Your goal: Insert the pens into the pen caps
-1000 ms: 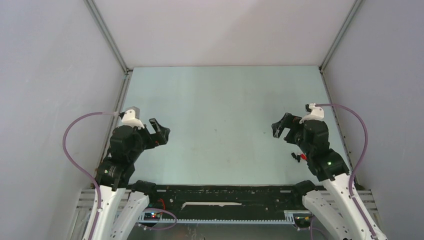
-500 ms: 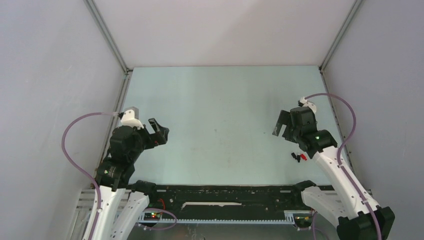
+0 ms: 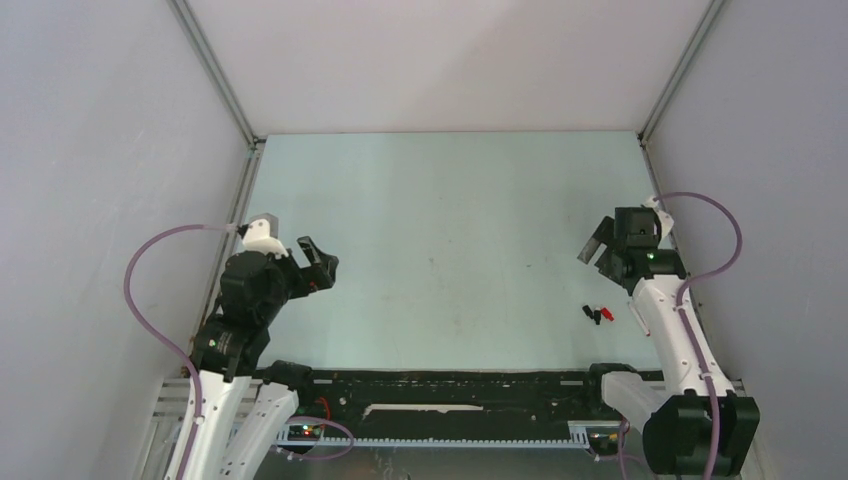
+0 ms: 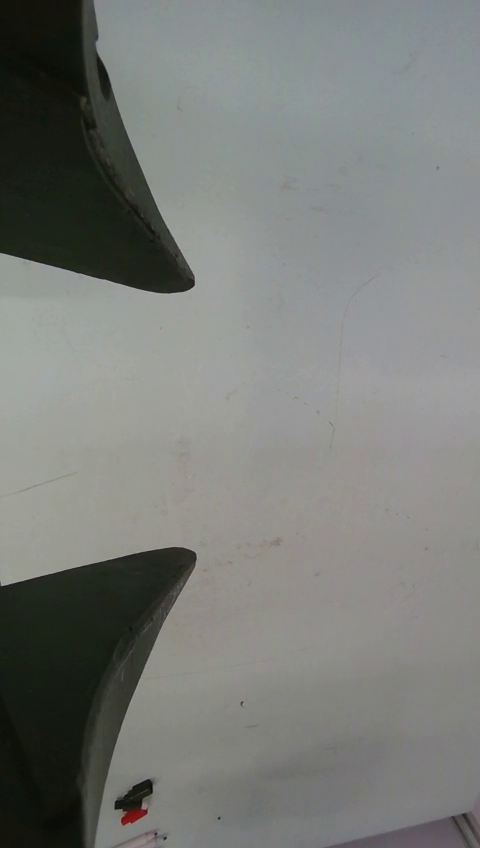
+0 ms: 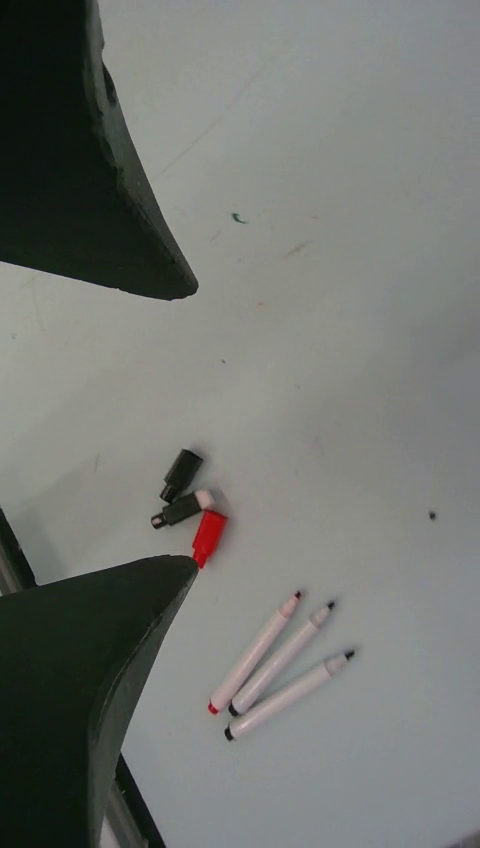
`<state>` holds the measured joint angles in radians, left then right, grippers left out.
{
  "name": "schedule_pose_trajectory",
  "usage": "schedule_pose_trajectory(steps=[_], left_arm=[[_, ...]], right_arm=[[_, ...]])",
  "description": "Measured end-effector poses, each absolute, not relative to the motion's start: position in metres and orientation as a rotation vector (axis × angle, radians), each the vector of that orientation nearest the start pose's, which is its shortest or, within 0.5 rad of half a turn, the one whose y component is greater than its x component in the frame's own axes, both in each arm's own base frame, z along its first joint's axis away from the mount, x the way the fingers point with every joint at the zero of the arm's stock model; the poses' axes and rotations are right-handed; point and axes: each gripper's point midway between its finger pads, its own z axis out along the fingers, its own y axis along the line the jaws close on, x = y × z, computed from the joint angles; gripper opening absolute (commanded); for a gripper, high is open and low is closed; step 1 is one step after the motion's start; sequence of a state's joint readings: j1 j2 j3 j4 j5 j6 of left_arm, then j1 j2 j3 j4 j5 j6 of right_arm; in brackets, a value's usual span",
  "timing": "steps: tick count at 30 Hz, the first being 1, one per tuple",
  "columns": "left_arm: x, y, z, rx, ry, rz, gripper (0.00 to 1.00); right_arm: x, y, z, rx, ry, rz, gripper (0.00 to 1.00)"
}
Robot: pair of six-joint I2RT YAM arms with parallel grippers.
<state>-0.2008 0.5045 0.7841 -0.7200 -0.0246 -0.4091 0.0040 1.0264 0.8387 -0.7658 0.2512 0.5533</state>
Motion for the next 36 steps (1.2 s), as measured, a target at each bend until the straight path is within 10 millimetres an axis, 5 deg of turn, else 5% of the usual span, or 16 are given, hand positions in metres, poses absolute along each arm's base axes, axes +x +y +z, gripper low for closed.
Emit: schedule_pose_trajectory(steps=[15,26,36], left_arm=[[0.216,-0.055,0.214,-0.233,2.069,-0.332,1.00],[0.218,-0.057,0.207,-0.228,2.105,-0.318,1.00],[0.218,-0.056,0.206,-0.229,2.107,-0.307,1.00]], right_arm=[[0.232,-0.120,0.107,1.301,2.153,-0.247,0.88],[0.206,-0.141,0.058,1.554,2.136,-0.277,0.84],[0.204,-0.158,0.039,1.647,2.114,-0.270,0.81]])
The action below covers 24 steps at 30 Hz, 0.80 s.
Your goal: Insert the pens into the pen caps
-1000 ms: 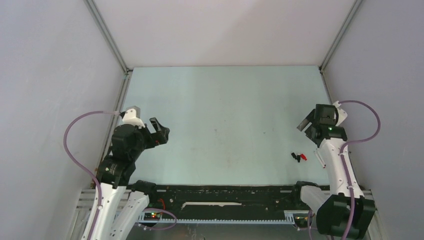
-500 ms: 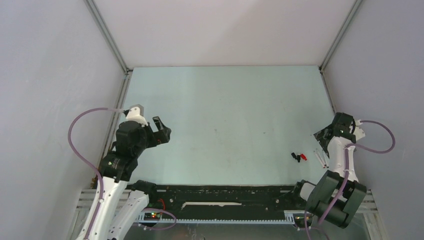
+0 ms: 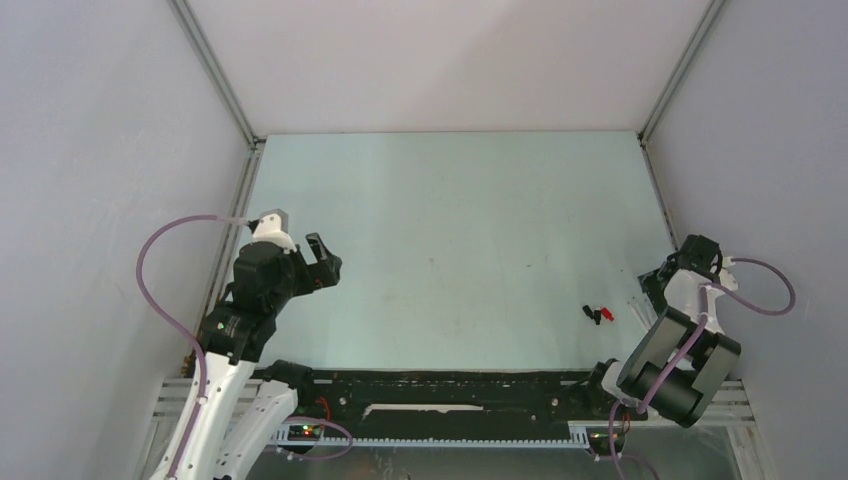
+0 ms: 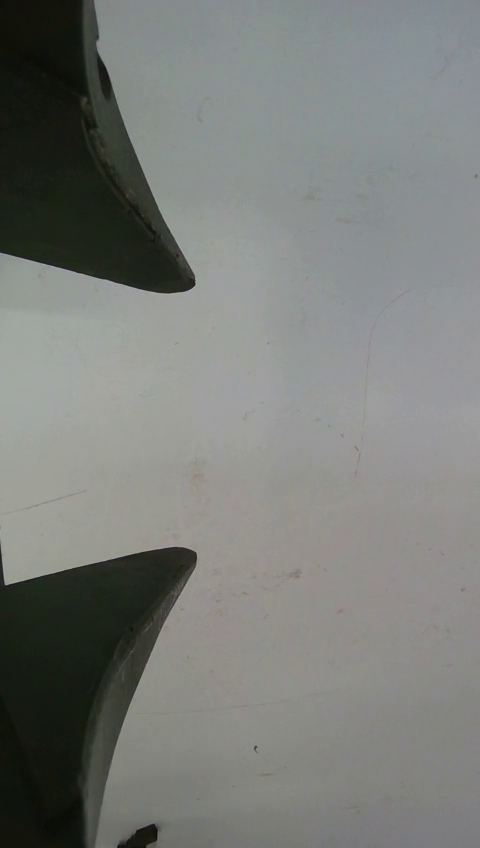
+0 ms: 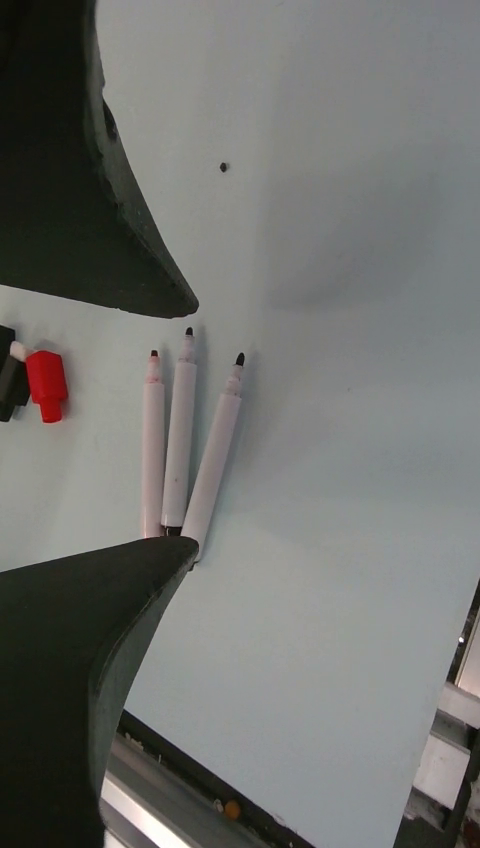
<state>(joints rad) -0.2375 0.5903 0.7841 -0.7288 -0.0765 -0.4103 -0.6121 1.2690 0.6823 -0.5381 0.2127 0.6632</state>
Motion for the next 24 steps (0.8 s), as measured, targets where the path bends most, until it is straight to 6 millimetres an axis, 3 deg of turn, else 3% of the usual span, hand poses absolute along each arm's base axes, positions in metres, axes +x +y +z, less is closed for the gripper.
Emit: schedule_pose_trajectory(steps=[14,24], left_arm=[[0.217,-0.056,0.203,-0.229,2.121,-0.303,1.00],[0.216,-0.056,0.202,-0.228,2.127,-0.301,1.00]], right_arm=[[0.197,-0.158,0.014,1.716,2.164,-0.277,0.81],[0.194,-0.161,0.011,1.734,2.145,-0.280,0.76]])
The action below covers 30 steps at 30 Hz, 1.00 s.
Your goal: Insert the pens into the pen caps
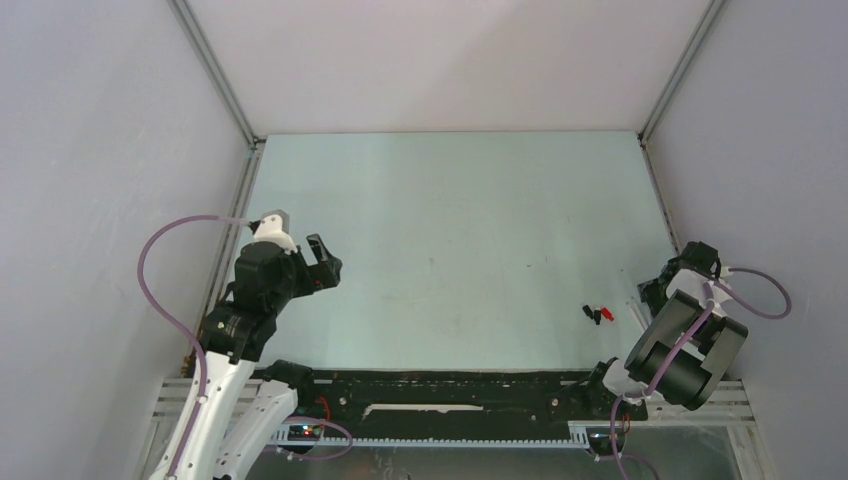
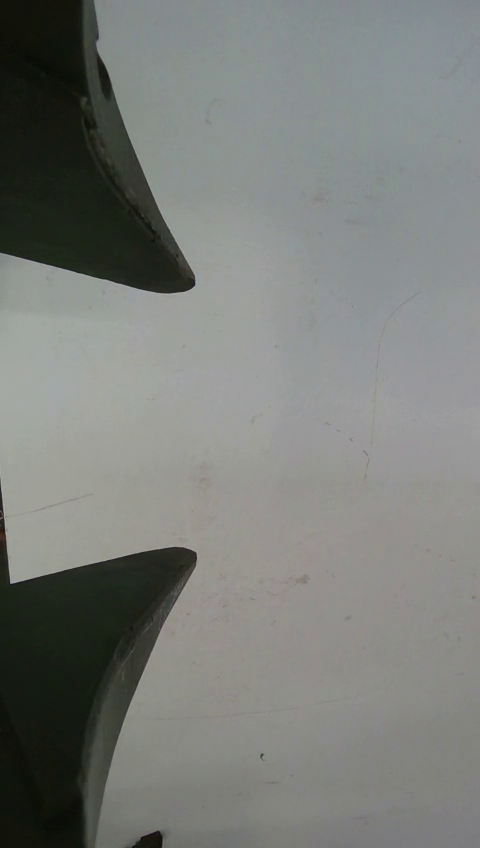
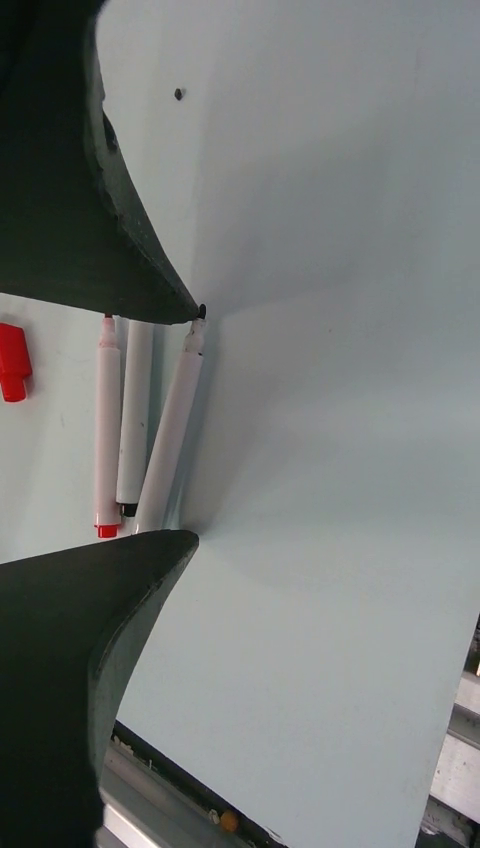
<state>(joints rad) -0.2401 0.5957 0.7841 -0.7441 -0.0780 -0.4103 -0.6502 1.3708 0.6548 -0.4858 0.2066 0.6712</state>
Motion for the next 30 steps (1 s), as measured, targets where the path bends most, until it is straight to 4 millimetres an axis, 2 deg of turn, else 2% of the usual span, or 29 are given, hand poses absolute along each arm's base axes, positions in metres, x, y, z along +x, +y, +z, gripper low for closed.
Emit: schedule_pose_trajectory(steps=[5,11,19,30], left_arm=[[0.216,-0.056,0.202,-0.229,2.127,-0.299,1.00],[0.217,-0.055,0.202,-0.232,2.125,-0.294,1.00],[0.217,-0.053,0.202,-0.238,2.122,-0.284,1.00],[0.216,-0.052,0.204,-0.240,2.113,-0.283,1.00]], right_arm=[[0.195,-0.162,0.011,1.728,2.138,-0.278,0.73],[0.202,-0.162,0.012,1.695,2.128,-0.256,0.75],[0.215,-0.149,0.012,1.608,2.152,-0.226,0.77],[0.222,-0.134,0.014,1.552,2.167,-0.191,0.77]])
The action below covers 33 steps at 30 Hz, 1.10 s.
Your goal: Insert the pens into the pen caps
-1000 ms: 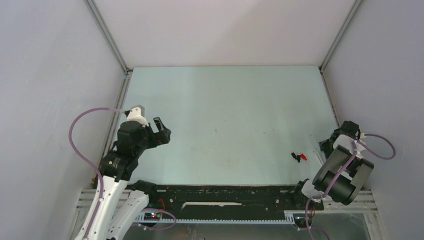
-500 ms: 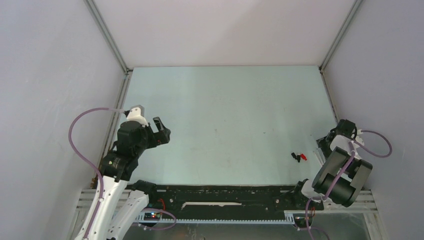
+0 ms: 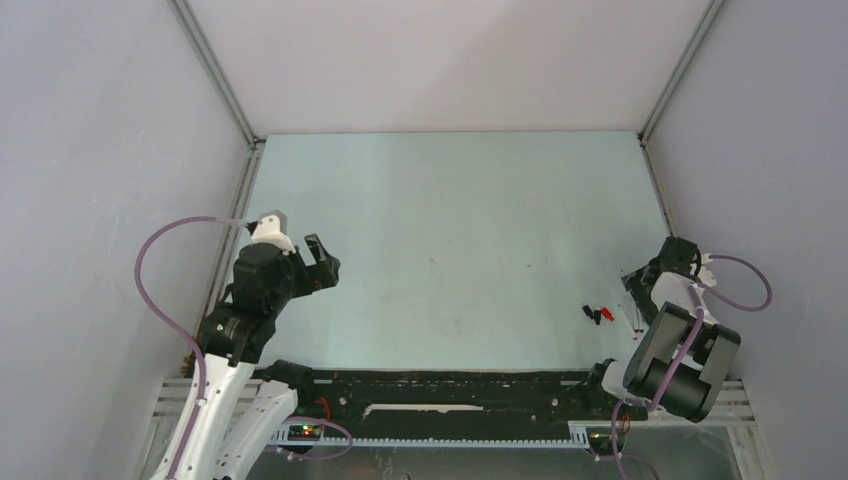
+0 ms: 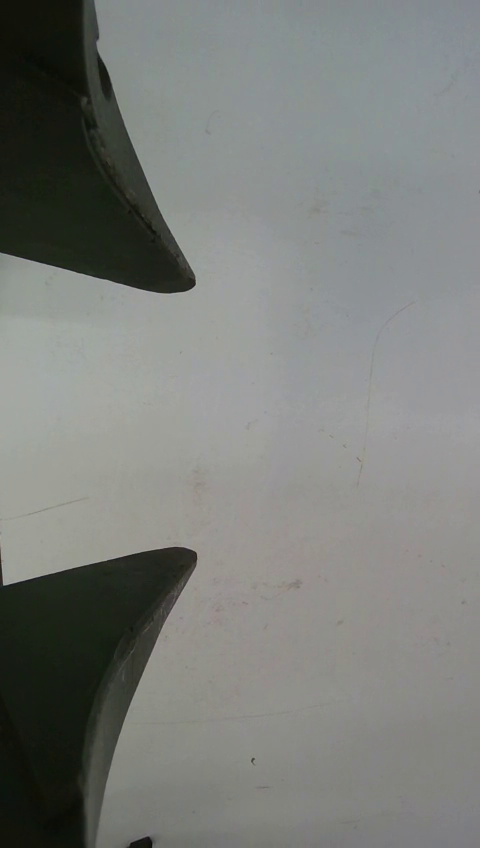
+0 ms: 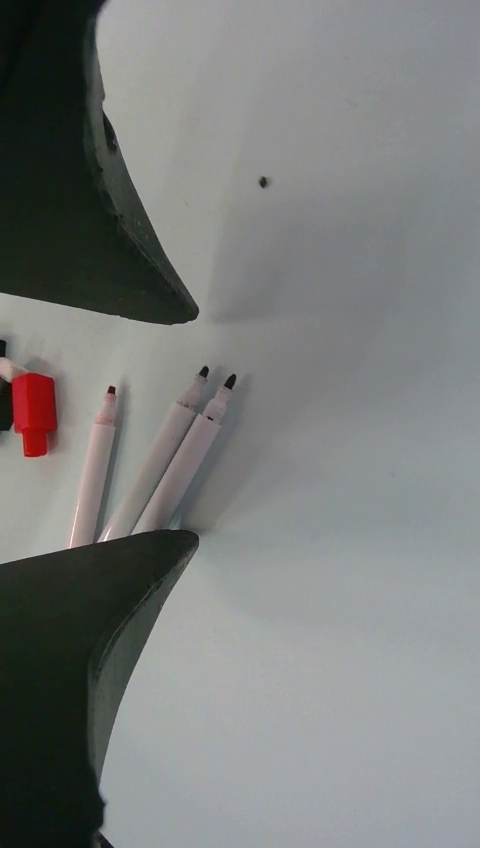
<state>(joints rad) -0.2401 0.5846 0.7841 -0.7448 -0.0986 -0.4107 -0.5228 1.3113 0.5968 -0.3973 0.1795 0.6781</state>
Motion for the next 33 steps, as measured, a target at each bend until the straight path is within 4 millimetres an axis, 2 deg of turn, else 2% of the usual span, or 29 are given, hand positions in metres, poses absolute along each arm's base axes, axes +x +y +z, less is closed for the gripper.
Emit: schedule_pose_trajectory(steps=[21,28,33], left_arm=[[0.216,-0.051,0.204,-0.242,2.111,-0.279,1.00],[0.216,-0.051,0.204,-0.243,2.111,-0.278,1.00],[0.215,-0.050,0.205,-0.249,2.105,-0.277,1.00]], right_arm=[[0.245,-0.069,0.016,1.343,2.298,-0.040,0.77],[0.234,-0.042,0.018,1.300,2.349,0.046,0.77],[0.234,-0.028,0.020,1.262,2.381,0.102,0.77]])
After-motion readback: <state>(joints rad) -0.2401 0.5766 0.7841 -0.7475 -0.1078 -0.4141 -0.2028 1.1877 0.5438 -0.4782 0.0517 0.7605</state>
